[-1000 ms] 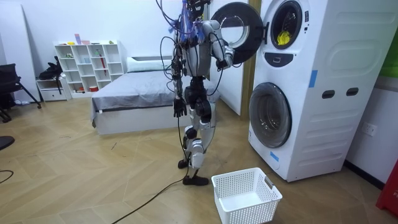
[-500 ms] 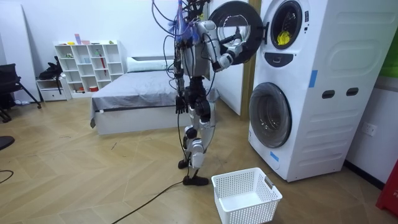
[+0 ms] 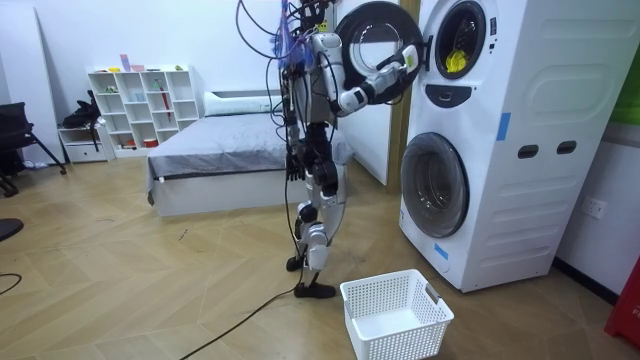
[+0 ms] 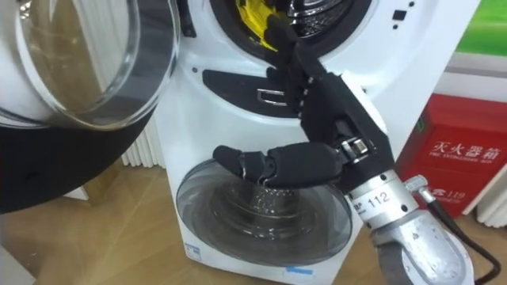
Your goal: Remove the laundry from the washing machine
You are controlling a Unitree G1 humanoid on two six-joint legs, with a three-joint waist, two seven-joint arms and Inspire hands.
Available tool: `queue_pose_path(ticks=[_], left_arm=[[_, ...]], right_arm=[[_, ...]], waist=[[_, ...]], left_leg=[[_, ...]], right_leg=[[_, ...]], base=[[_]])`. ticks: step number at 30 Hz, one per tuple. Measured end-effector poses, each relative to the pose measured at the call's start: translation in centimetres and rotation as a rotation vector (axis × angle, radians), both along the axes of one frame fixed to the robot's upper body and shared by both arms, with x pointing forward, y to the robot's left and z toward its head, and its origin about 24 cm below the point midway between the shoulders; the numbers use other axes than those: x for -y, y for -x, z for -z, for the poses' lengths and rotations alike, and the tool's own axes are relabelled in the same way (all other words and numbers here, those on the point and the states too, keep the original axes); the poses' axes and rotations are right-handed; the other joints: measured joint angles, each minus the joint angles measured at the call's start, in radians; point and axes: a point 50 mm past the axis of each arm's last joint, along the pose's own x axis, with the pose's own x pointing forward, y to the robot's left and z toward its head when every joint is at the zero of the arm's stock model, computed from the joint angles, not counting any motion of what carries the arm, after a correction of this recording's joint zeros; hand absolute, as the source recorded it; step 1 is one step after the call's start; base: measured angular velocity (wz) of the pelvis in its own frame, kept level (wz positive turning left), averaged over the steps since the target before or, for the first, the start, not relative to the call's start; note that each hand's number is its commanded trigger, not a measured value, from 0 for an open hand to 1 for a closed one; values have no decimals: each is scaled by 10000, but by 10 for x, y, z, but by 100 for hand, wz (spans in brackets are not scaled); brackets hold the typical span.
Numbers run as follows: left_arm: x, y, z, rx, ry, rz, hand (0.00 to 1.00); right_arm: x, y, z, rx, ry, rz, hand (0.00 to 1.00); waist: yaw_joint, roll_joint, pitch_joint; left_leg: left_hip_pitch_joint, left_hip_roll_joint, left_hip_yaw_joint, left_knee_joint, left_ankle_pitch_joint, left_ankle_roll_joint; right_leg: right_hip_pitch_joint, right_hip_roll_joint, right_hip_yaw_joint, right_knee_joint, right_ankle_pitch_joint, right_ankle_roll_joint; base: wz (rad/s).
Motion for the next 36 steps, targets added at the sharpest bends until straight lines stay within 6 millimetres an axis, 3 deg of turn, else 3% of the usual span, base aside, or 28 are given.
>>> queue_pose_path(ticks=[8, 14, 22, 23, 25, 27, 28, 30, 32, 34, 35, 36], left_arm=[[1, 0, 0, -27, 2, 15, 0], [0, 0, 0, -64, -17, 104, 0], [3, -11, 0, -92, -12, 1035, 0], [3, -12, 0, -73, -69, 1148, 0], [3, -12, 0, -114, -92, 1271, 0], [2, -13, 0, -246, -140, 1472, 0], [2, -13, 0, -289, -138, 1498, 0], [2, -10, 0, -388, -37, 1472, 0], [3, -7, 1, -491, 42, 1440, 0], [7, -3, 2, -600, 179, 1409, 0], [8, -3, 2, -640, 269, 1388, 0], [8, -3, 2, -691, 262, 1355, 0]], right_arm=[[3, 2, 7, -315, -244, 562, 0], [5, 1, 10, -320, 207, 961, 0], [14, -19, 34, -1371, 612, 2095, 0], [16, -22, 35, -1419, 730, 2311, 0], [15, -24, 33, -1248, 1019, 2502, 0], [16, -34, 34, -1320, 1037, 2610, 0], [16, -37, 35, -1414, 1031, 2671, 0], [17, -39, 39, -1576, 949, 2865, 0], [12, -40, 38, -1532, 913, 2826, 0], [8, -46, 32, -1322, 971, 2775, 0], [10, -50, 28, -1199, 967, 2933, 0], [10, -52, 25, -1107, 866, 3043, 0]], waist=[[-84, 72, 52], [-68, 65, 37], [-5, -83, -13], [-6, -118, 10], [12, -135, 50], [384, -69, 182], [474, -46, 209], [687, 8, 226], [776, -32, 199], [746, -31, 234], [713, -47, 233], [723, -77, 194]], left_leg=[[-25, 9, -34, -13, -4, 3], [-48, 3, -24, 11, -4, 4], [25, 5, -37, 68, -4, 4], [5, 18, -22, 170, -7, 3], [-177, 69, -8, 721, -123, 25], [-539, 332, -23, 2254, -469, 7], [-703, 395, -87, 2766, -539, 14], [-1593, 722, -316, 4736, -559, 24], [-1874, 881, -424, 5251, -663, 17], [-2127, 838, -626, 4632, -821, -12], [-2409, 748, -618, 3937, -786, -28], [-2657, 654, -544, 3012, -536, -57]], right_leg=[[-13, 0, -37, 39, 4, 5], [-27, -2, -83, 4, 3, 5], [31, 33, 51, 12, 3, 6], [39, 40, 74, 12, 0, 1], [91, 39, 101, 48, -37, -45], [188, 142, 385, 299, -200, -173], [213, 151, 393, 410, -266, -216], [255, 280, 483, 957, -590, -370], [205, 402, 610, 1154, -719, -500], [166, 466, 646, 1157, -756, -557], [135, 470, 631, 1097, -800, -550], [158, 463, 607, 1066, -860, -510]], base=[[0], [4], [-3], [-7], [-14], [-39], [-33], [-14], [-12], [-8], [0], [0]])
